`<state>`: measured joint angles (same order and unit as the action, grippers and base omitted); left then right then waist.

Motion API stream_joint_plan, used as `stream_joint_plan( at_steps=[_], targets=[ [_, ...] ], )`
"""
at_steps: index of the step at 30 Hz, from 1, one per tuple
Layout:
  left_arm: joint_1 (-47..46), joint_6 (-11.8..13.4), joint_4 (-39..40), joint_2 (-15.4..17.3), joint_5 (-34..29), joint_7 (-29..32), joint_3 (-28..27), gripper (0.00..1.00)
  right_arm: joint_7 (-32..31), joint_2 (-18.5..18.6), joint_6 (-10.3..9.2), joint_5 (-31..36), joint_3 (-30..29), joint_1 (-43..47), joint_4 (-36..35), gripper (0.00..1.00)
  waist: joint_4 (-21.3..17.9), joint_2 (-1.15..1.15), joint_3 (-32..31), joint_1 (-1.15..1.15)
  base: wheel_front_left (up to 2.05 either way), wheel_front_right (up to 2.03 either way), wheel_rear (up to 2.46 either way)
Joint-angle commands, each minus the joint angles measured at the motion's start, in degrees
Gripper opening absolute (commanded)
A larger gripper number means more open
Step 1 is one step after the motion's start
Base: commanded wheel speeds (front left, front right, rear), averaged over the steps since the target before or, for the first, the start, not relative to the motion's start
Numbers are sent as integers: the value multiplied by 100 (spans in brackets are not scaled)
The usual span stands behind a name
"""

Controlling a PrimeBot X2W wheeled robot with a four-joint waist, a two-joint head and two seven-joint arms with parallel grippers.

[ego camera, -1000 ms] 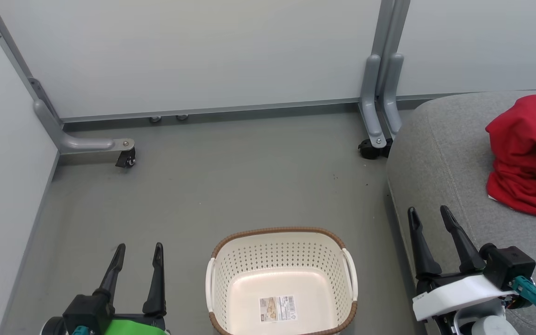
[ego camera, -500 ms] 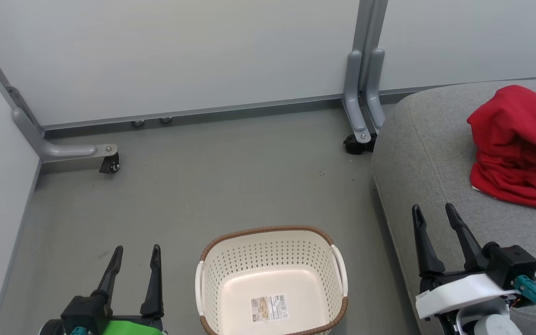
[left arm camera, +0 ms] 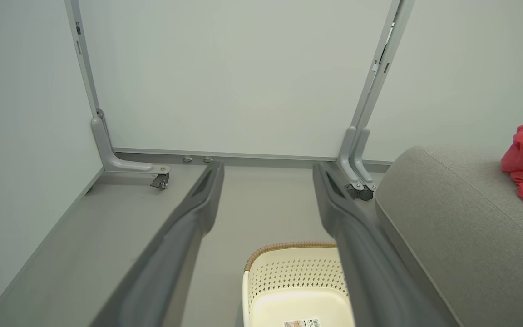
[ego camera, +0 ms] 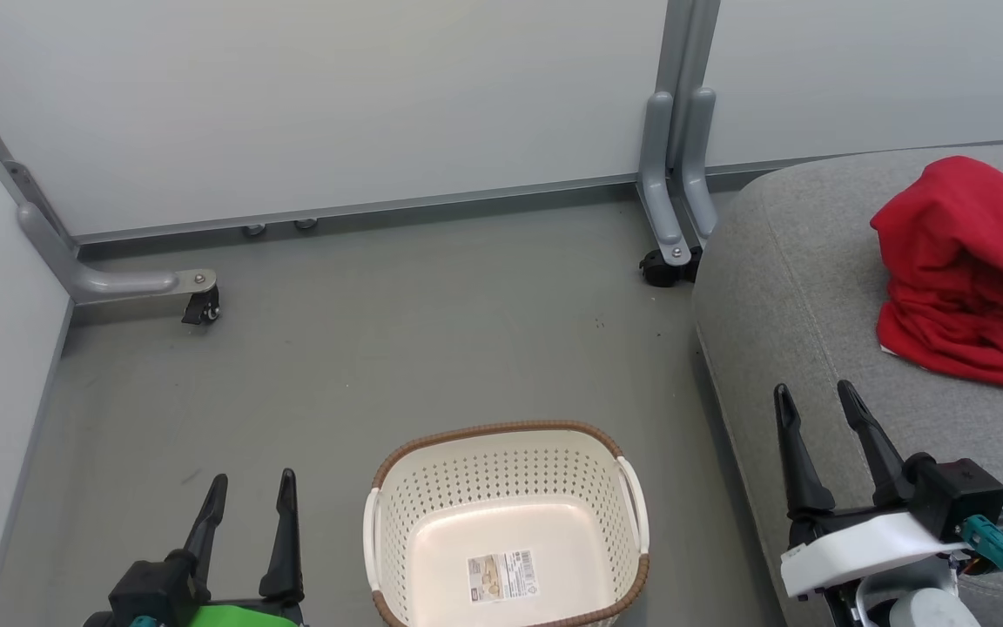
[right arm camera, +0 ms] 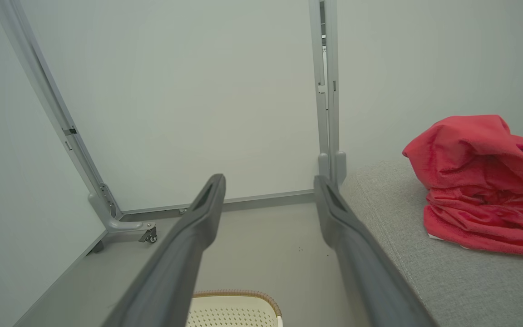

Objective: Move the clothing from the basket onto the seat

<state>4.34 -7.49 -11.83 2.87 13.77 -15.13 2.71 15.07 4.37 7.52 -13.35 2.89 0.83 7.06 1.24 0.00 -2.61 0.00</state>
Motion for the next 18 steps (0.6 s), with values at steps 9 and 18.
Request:
stream_joint_plan(
  at_steps=[9,18],
  targets=[
    [48,2,-8,6,130,0,77,100,14,27,-6,-5,60,9,-17,100,-16,0,-30,0,0,0,0],
    [121,2,-97,6,242,0,2,100,14,66,-6,-50,76,66,-38,100,-16,0,-57,0,0,0,0]
  ],
)
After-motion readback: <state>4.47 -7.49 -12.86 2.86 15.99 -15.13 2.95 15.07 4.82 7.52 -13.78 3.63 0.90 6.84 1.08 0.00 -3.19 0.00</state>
